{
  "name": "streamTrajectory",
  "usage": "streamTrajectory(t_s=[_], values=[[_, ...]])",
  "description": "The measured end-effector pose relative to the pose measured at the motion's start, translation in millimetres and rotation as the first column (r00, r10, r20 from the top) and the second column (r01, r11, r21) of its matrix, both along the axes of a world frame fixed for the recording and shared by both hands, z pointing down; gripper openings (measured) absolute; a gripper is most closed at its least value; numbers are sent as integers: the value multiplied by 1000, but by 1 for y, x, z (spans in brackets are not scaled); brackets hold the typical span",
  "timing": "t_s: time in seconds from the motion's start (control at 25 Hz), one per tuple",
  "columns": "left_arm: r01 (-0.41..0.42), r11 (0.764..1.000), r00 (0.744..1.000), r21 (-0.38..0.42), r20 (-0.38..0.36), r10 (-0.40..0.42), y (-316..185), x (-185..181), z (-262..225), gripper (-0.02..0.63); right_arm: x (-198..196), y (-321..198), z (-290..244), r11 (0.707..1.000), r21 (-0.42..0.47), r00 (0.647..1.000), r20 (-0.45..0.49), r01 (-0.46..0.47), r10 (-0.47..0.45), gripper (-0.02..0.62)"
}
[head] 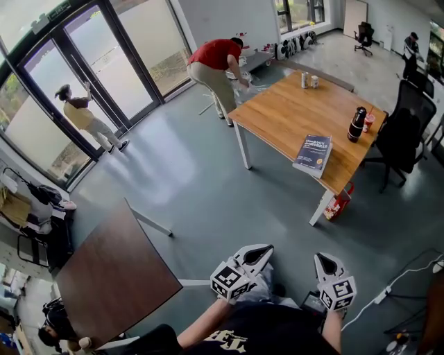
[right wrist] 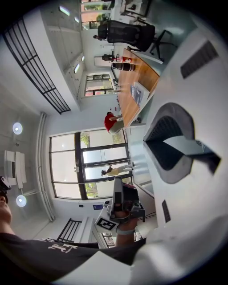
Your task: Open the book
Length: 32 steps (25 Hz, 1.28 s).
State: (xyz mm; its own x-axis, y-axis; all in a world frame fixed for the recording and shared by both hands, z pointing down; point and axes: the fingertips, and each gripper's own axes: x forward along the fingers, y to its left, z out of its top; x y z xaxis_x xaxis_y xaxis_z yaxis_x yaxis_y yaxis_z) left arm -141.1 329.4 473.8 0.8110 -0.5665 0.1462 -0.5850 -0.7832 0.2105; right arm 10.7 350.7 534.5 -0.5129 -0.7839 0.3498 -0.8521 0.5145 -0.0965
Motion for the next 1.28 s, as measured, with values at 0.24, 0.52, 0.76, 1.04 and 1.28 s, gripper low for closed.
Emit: streamTrajectory(t_s=[0.24, 0.52, 0.76, 1.04, 1.28], values=[[1, 1000, 1000, -5, -7, -1, -19, 2, 5, 6, -3, -18, -4, 1000, -4, 1000, -15, 9, -9, -12], [-2, 1000, 1000, 0, -8, 2, -55, 5, -1, 6, -1, -51, -9, 1000, -5, 1000, -14, 9, -9, -12], [3, 1000, 1000, 3, -8, -3, -91, 8, -8, 6, 6, -89, -19, 1000, 9, 1000, -15, 1, -1, -12], [11, 1000, 1000, 18, -15, -10, -139, 13, -15, 6, 12, -135, -26, 1000, 19, 1000, -21, 4, -4, -12], [25, 1000, 999, 13, -25, -25, -173, 15, -18, 6, 16, -172, -28, 1000, 20, 999, -36, 20, -20, -12]])
